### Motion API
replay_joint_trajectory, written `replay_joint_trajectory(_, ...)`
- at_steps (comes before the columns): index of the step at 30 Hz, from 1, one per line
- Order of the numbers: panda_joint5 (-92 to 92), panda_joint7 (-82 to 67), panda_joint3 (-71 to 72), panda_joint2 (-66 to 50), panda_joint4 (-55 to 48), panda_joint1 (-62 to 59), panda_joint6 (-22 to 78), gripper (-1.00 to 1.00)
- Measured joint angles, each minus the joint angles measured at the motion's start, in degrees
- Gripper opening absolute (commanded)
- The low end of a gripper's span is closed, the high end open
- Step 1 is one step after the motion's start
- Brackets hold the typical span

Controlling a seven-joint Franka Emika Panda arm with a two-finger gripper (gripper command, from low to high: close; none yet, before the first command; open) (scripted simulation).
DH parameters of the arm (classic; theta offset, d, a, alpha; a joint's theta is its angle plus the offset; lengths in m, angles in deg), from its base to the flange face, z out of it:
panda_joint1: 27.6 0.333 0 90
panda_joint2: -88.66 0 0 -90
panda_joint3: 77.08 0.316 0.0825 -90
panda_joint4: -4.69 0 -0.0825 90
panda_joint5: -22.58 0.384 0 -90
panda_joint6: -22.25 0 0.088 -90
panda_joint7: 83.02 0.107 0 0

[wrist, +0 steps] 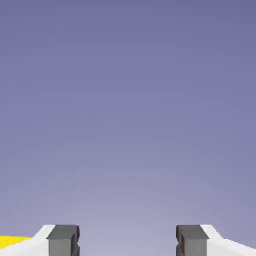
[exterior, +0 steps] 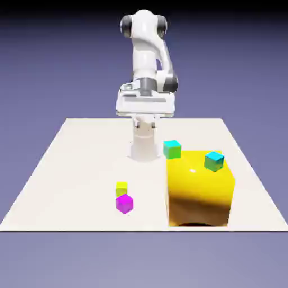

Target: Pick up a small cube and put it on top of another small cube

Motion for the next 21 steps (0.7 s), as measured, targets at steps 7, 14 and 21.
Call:
replay_joint_trajectory(7, 16.07, 10.12, -12.63, -14.54, -2.69, 2.71, 13.66, 0.00)
replay_joint_trajectory(14, 32.13, 20.24, -25.25, -29.07, -5.38, 5.59, 27.31, 0.00)
replay_joint_trajectory(21, 45.86, 22.30, -29.79, -40.53, -7.61, 6.37, 33.80, 0.00)
